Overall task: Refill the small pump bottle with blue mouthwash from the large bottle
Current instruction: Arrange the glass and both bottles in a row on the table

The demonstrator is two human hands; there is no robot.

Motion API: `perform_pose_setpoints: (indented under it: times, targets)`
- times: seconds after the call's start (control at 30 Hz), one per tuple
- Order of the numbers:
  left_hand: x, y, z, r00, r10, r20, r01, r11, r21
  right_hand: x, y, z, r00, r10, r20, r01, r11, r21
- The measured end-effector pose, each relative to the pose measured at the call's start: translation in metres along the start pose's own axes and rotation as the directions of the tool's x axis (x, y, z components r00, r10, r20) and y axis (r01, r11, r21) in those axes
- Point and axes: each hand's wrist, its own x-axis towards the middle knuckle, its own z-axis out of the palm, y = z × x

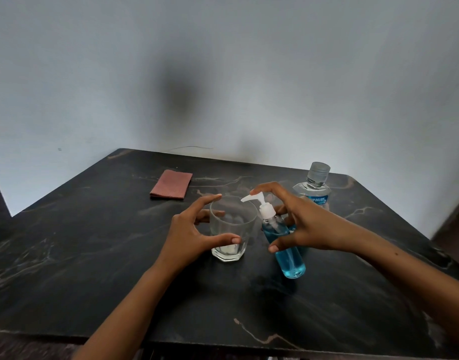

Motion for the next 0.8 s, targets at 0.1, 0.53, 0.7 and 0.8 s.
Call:
perform_pose_setpoints:
  times: [0.1,0.53,0.7,0.8]
  targets:
    - [-0.0002,0.001,-0.0001,1.0,-0.003,0.003,0.003,1.0,-0.002,-0.0016,-0.002,0.0006,1.0,0.01,0.008,-0.01,1.0,0.009]
    - [-0.0004,0.0014,0.0,1.0,-0.018,-0.001,0.018,1.0,-0.023,-0.0047,-0.0068,0.0,0.999,0.039,0.02,-0.039,0.999,0.003]
    - [-0.0007,0.0013,-0.0001,1.0,-0.02,0.003,0.02,0.999,-0.024,-0.0044,-0.0076,0.0035,0.999,0.033,0.003,-0.033,0.999,-0.02]
    - [-0.0007,0.0011,-0.0007,1.0,-0.019,0.002,0.019,1.0,-0.02,-0.0037,-0.0078,0.0034,0.999,0.037,-0.013,-0.037,0.999,-0.013]
